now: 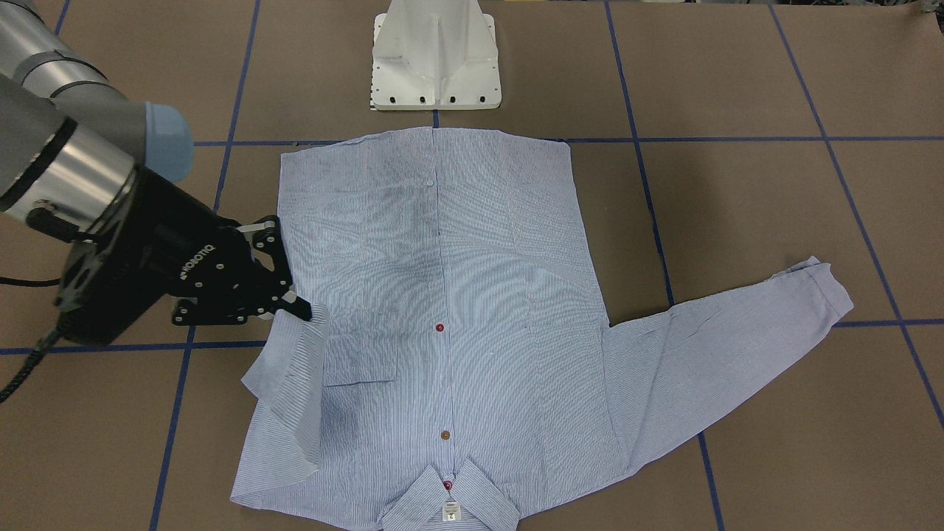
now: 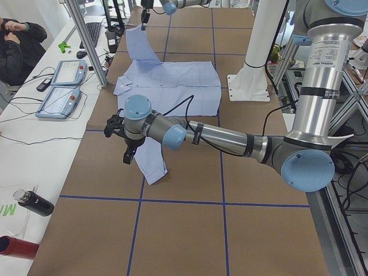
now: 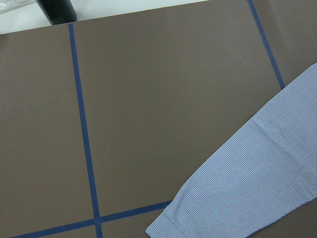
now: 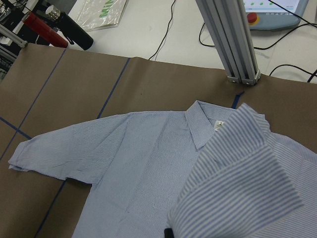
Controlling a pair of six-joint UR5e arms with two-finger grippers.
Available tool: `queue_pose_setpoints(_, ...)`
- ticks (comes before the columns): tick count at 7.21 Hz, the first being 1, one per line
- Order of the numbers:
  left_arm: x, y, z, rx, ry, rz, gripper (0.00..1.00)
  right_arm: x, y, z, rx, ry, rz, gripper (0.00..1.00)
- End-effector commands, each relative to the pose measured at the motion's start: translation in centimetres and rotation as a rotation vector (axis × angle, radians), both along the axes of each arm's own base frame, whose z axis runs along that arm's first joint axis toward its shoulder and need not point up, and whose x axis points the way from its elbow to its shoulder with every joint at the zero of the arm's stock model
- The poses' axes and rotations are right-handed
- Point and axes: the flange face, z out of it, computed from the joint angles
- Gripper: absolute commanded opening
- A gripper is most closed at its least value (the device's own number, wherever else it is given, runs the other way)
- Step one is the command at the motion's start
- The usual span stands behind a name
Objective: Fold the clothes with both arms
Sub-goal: 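Lift the sleeve with the right gripper and carry it across the shirt front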
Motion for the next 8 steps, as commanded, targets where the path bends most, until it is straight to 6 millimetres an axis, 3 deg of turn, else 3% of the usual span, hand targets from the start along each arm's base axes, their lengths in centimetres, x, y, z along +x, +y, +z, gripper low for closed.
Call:
queue_pose_setpoints(1,0.0,0.1,0.2,-0.003,0.000,-0.001,1.00,-2.7,0.0,-2.1,0.020,0.000,0.006,0.00)
queue_pose_setpoints(5,0.0,0.1,0.3,-0.006,0.000,-0.001,1.00,-11.2,2.0,-0.1,-0.015,0.046,-0.041,0.00)
queue_pose_setpoints(6,0.0,0.1,0.2,-0.004,0.000,-0.001,1.00,-14.3,2.6,0.1,-0.016,0.067,-0.031,0.00)
queue_pose_setpoints(8,0.0,0.1,0.3,-0.007,0.000,-0.002,1.00,-19.2,1.9,-0.3,-0.047,0.105,-0.052,0.00)
